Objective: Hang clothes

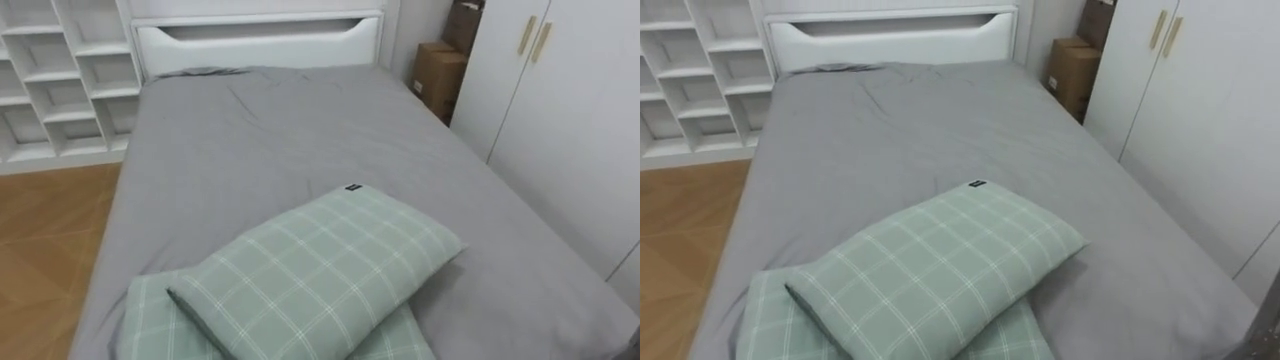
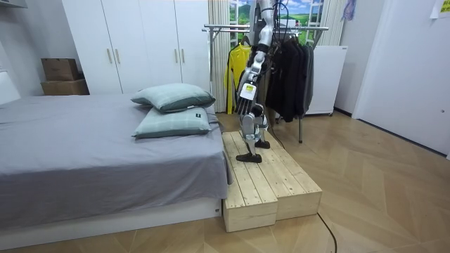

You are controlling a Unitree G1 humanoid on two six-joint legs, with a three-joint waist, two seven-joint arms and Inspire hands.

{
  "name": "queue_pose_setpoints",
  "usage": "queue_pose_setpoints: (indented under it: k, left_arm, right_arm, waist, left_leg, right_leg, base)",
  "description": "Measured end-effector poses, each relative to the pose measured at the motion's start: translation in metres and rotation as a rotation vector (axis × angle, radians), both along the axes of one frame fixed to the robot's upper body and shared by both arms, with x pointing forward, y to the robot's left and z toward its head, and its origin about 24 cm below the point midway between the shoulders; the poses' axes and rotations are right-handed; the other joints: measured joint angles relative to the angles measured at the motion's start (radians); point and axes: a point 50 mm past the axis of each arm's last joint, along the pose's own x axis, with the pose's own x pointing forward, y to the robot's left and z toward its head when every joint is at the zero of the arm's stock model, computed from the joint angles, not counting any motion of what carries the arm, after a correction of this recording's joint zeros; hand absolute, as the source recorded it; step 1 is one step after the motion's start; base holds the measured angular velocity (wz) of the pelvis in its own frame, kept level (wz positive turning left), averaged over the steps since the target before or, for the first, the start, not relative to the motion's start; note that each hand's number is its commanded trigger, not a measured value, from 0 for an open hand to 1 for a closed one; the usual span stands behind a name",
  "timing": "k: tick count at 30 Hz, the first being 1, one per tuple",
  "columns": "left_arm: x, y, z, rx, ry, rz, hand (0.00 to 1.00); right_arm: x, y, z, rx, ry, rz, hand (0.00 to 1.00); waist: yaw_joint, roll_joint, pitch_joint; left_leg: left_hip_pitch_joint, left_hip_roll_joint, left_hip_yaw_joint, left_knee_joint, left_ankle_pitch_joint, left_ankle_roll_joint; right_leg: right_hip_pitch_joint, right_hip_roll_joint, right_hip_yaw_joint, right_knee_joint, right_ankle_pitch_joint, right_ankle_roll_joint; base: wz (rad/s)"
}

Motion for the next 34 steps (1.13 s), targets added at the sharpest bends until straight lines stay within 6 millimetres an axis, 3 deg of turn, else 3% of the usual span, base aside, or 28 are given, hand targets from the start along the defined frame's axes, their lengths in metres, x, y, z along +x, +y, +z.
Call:
queue_pose_setpoints:
  k: [15,20,34]
  left_arm:
    - [-0.022,-0.008,-0.004,-0.032,0.085,-0.046,0.00]
    - [-0.029,-0.009,-0.004,-0.040,0.125,-0.045,0.00]
    - [-0.024,-0.009,-0.005,-0.042,0.142,-0.057,0.00]
  right_arm:
    - [-0.006,0.001,-0.001,0.052,0.005,-0.107,0.00]
    - [-0.009,0.002,-0.001,0.075,0.010,-0.121,0.00]
    - [-0.009,0.005,-0.002,0.109,0.020,-0.138,0.00]
  waist:
    - [0.001,0.025,0.0044]
    - [0.000,0.027,0.0092]
    - [0.000,0.034,0.0098]
  left_leg:
    - [0.000,0.001,0.001,-0.003,-0.001,-0.001]
    - [0.004,0.000,0.001,-0.003,-0.001,-0.001]
    - [0.002,0.000,0.001,-0.003,-0.004,-0.006]
  right_leg:
    - [0.003,0.001,-0.001,-0.003,0.000,-0.001]
    - [0.015,0.002,0.000,-0.016,-0.004,-0.002]
    - [0.016,0.002,-0.001,-0.016,-0.007,-0.003]
  base:
    - [0.00]
    - [0.01]
    - [0.00]
